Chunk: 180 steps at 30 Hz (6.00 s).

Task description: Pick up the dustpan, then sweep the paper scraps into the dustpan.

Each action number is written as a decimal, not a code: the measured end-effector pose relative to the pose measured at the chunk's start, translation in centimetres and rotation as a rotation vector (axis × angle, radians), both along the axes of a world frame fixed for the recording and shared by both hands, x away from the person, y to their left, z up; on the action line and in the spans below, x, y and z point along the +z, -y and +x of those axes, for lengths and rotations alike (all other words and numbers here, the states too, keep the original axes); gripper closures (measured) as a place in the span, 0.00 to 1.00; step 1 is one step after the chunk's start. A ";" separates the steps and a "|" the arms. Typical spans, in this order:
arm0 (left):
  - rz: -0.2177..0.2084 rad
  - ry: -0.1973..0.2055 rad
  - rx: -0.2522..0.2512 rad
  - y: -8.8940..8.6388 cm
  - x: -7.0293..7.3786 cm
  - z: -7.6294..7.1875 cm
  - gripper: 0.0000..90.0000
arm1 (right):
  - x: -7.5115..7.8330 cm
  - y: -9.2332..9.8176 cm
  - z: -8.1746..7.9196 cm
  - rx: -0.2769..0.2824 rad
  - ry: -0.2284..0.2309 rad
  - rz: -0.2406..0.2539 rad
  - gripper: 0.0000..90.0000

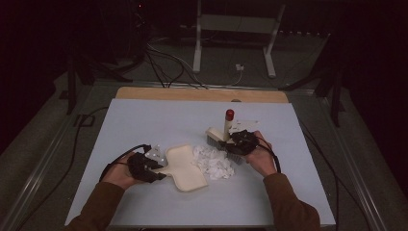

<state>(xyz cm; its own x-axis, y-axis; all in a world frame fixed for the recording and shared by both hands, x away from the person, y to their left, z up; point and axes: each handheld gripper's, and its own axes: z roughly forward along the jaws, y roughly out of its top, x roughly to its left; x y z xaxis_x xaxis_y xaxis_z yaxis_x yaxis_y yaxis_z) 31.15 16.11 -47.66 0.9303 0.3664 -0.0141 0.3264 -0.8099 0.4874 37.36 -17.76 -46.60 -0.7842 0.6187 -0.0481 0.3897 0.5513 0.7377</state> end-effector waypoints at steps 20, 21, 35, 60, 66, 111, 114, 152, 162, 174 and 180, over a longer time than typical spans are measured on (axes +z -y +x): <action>0.005 0.003 -0.014 0.5 -0.2 0.0 0.74 | -0.1 -0.7 -0.6 0.065 -0.001 0.005 0.75; 0.005 0.003 -0.013 0.5 -0.2 0.0 0.74 | -0.1 -0.8 -0.7 0.070 -0.001 0.005 0.75; 0.004 0.008 -0.021 0.8 -0.2 -0.1 0.74 | -0.1 -1.2 -0.9 0.109 -0.002 0.000 0.75; 0.001 0.006 -0.044 1.6 -0.3 -0.4 0.74 | 1.5 0.5 -1.2 -0.056 0.033 0.048 0.75; -0.004 0.006 -0.046 1.9 -0.4 -0.4 0.74 | 1.5 1.3 -2.4 -0.176 0.040 -0.005 0.75; 0.001 0.001 -0.017 3.5 -0.5 -0.2 0.74 | 0.2 -4.8 -5.6 -0.359 -0.101 0.061 0.75; 0.002 0.002 -0.021 3.7 -0.5 -0.1 0.74 | 0.4 -5.3 -5.7 -0.347 -0.120 0.077 0.75; -0.224 0.140 0.065 3.4 -1.9 -2.2 0.75 | 4.4 -4.6 -5.9 -0.307 -0.053 0.106 0.75; -0.260 0.166 0.101 2.8 -1.7 -2.3 0.75 | 5.3 -3.6 -5.7 -0.336 -0.021 0.125 0.75; -0.291 0.183 0.145 1.7 -1.2 -2.5 0.74 | 4.9 -2.6 -4.8 -0.313 0.018 0.085 0.75; -0.309 0.195 0.199 1.0 -1.2 -2.6 0.74 | 4.2 -1.8 -4.4 -0.286 0.048 0.069 0.75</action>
<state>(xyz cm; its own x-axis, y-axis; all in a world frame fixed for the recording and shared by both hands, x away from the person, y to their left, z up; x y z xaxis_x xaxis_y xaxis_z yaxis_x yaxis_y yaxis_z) 28.58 15.09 -48.89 0.8378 0.5456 0.0182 0.3391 -0.5462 0.7660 33.00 -16.00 -42.40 -0.5754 0.8173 -0.0310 0.4861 0.3723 0.7907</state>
